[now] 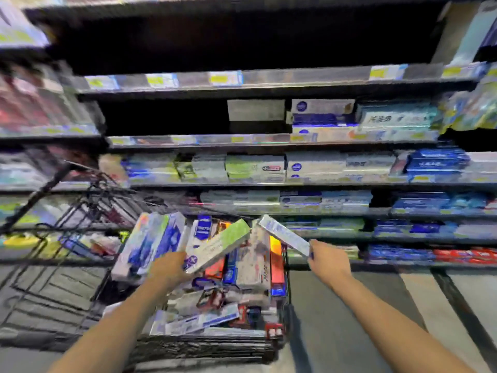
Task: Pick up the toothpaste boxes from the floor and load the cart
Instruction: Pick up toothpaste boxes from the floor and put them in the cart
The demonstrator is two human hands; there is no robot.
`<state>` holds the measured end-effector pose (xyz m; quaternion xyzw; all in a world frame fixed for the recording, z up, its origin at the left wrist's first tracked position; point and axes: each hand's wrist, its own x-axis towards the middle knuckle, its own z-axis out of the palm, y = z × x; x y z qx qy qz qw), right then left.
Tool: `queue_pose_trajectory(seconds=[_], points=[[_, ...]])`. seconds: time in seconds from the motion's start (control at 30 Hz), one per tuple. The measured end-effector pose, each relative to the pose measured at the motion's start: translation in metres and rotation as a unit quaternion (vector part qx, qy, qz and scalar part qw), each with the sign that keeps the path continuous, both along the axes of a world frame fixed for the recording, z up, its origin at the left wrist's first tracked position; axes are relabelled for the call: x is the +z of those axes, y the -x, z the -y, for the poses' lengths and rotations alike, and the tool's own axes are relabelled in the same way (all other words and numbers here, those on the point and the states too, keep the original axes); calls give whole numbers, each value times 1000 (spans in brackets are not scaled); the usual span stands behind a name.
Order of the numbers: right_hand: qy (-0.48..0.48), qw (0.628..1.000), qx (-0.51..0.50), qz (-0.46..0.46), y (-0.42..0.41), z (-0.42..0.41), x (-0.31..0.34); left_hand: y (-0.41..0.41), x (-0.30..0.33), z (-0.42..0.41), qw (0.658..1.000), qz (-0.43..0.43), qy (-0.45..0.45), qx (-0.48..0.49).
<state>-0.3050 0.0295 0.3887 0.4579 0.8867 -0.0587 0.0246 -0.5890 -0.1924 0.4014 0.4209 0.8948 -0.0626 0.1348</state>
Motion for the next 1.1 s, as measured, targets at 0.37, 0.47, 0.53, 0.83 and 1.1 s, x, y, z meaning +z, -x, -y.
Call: queue_pose_trajectory(seconds=[0.37, 0.47, 0.53, 0.83, 1.1], points=[[139, 952, 274, 9, 132, 54, -21, 14, -45, 90, 991, 58, 119, 12], [185, 942, 279, -2, 146, 58, -32, 10, -48, 83, 987, 94, 133, -3], [214, 938, 272, -5, 152, 63, -37, 10, -56, 83, 983, 125, 132, -11], [271, 937, 219, -15, 184, 100, -47, 39, -86, 73, 966, 198, 151, -73], [232, 961, 147, 21, 224, 137, -64, 66, -126, 77, 947, 232, 161, -154]])
